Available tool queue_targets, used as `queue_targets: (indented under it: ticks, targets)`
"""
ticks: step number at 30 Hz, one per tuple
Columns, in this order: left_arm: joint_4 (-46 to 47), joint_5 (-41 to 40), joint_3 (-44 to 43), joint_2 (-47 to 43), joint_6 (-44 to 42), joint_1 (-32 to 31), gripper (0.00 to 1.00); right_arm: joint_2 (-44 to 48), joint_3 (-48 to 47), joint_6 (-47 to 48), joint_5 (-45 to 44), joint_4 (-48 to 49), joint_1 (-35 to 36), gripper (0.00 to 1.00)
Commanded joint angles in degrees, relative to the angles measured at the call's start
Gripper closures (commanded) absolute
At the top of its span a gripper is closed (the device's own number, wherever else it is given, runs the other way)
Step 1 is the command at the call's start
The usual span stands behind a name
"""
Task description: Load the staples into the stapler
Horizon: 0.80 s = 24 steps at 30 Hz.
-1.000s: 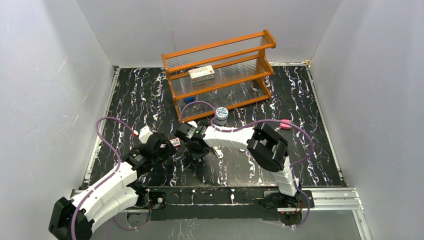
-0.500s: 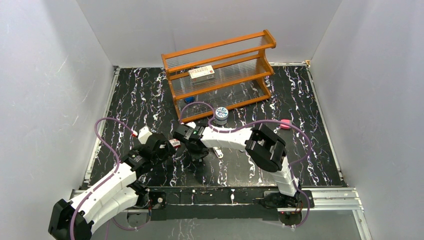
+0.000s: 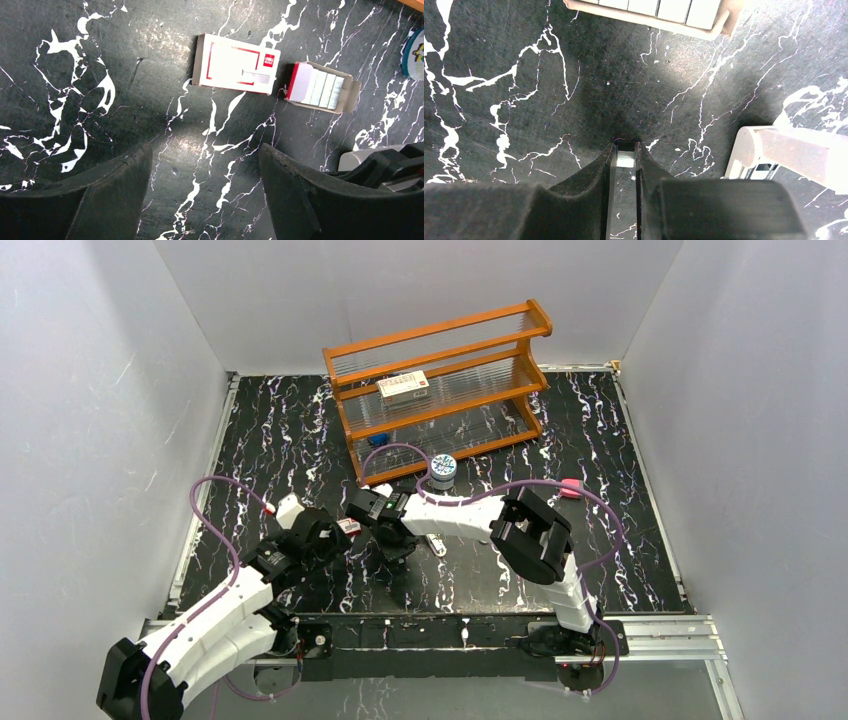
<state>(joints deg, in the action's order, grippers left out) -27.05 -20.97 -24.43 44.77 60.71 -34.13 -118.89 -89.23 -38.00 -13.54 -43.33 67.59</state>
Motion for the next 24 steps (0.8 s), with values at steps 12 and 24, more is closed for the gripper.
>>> queue_targets:
  ticks: [12,24]
  targets:
    - [0.12,-0.61,-0.37,0.62,0.04,0.12,0.25,15.08,6.83,-3.67,-15.75,5.45,-0.21,0.76]
    - [4.76,2.16,-2.72,5.10,-1.29,0.12,0.25,33.26,25.67,-13.47,-23.25,1.54,-8.69,0.75]
